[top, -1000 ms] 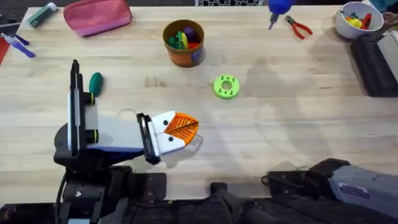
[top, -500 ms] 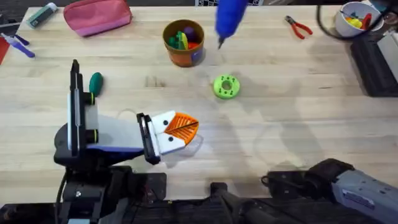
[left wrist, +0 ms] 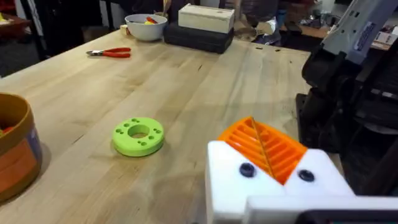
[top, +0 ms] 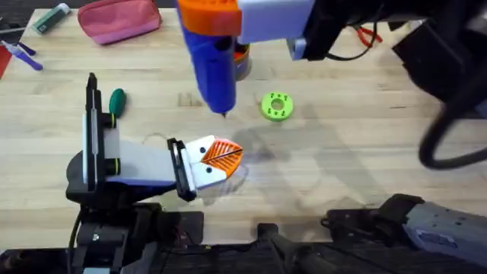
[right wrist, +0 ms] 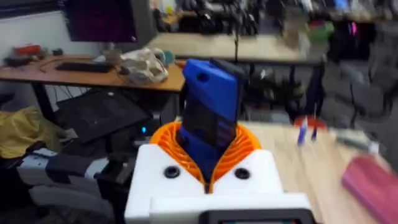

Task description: Pick up the gripper from the table and insert it into the empty holder that is missing its gripper. Then pick up a screw, insert it into the mounting hole, and use the screwdriver to tighten it. Finally, clean up the table by picking up the vegetable and placing it into the bucket.

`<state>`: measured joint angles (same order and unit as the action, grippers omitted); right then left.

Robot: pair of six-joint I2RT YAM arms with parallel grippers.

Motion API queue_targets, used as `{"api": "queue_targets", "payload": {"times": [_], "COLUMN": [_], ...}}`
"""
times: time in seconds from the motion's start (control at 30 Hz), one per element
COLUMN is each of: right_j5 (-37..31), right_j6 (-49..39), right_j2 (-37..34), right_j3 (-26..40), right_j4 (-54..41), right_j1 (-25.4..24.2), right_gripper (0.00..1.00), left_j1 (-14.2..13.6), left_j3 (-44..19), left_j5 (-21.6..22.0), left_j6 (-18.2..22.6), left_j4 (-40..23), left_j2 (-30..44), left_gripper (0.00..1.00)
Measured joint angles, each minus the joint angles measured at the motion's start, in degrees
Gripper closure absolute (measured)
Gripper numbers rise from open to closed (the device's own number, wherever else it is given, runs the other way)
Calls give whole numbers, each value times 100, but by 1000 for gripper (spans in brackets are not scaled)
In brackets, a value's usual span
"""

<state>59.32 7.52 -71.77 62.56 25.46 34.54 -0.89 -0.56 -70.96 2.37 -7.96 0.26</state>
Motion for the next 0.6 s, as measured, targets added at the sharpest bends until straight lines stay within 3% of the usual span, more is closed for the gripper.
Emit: {"api": "queue_targets", "payload": {"times": [0.1, 0.27, 0.6], "right_j5": [71, 74, -279], "right_j6": [172, 310, 538], "right_j2": [12, 41, 39], "right_j3": [-8, -70, -901], "right_j4": [622, 763, 1713], "right_j1": [40, 60, 313], "right_gripper": [978, 978, 978], "left_j1": [0, 0, 0], "left_j3": [0, 0, 0], "left_j5": [0, 0, 0], "left_j6": [0, 0, 0], "left_j4": [2, 0, -1], "left_j2": [-1, -1, 1], "left_gripper": [981, 981, 981]}}
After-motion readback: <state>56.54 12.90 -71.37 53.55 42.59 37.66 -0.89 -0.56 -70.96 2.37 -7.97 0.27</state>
